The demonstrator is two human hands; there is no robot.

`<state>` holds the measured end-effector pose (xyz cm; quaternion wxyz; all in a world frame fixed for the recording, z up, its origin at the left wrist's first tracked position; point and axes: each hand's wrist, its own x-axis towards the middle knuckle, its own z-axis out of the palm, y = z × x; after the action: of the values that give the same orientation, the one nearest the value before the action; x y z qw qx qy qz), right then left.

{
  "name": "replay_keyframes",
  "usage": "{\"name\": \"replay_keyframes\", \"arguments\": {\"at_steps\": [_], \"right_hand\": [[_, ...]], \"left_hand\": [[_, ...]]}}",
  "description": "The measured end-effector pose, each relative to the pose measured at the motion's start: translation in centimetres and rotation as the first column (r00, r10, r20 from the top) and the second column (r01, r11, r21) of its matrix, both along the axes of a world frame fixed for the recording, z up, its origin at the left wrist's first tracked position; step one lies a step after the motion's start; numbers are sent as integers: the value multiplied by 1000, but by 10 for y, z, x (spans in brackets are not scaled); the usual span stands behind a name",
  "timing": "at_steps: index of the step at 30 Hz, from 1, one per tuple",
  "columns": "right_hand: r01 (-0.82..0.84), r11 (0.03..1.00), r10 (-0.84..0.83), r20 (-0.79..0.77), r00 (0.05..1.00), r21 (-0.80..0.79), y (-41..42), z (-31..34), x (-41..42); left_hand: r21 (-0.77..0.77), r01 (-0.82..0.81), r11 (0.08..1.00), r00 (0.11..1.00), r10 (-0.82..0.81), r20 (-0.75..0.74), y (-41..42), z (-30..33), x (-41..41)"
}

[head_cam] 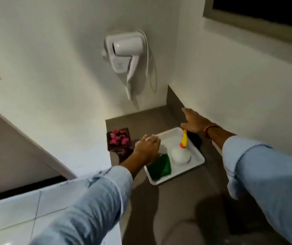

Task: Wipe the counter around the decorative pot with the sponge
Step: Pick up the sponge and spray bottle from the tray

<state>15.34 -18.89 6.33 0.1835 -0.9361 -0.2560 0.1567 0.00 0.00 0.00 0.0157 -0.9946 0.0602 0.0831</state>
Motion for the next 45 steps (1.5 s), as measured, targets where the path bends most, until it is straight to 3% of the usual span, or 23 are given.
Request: {"name": "replay_keyframes", "arguments": {"at_steps": [5, 10, 14, 24, 32, 36, 40, 45], "right_hand": [[111, 991, -93, -203, 975, 79, -31, -72, -14], [114, 951, -18, -315, 949, 288, -28, -131, -22], [255, 871, -169, -232, 958, 419, -5, -151, -21], [339, 795, -349, -79, 934, 502, 20, -149, -23], [203, 721, -235, -41, 971, 662, 26, -72, -72], [124, 746, -165, 2, 986, 654, 42, -56, -123], [37, 825, -81, 54, 995, 564, 70, -68, -194], [126, 919, -59, -186, 981, 375, 101, -89, -265]], "left_hand": [[6, 61, 998, 970, -58, -238, -29, -93, -19], [17, 29, 999, 966, -24, -259, -34, -135, -12], [-19, -14, 1000, 984, 11, -177, -30, -145, -8], [-55, -152, 987, 987, 149, -63, -34, -144, 6], [-251, -108, 962, 942, 180, 284, -21, -59, -37], [-284, -149, 947, 919, 239, 315, -4, -33, -100], [-191, -246, 950, 923, 290, 252, 26, -34, -169], [-183, -433, 883, 875, 460, 149, 52, -40, -229]]}}
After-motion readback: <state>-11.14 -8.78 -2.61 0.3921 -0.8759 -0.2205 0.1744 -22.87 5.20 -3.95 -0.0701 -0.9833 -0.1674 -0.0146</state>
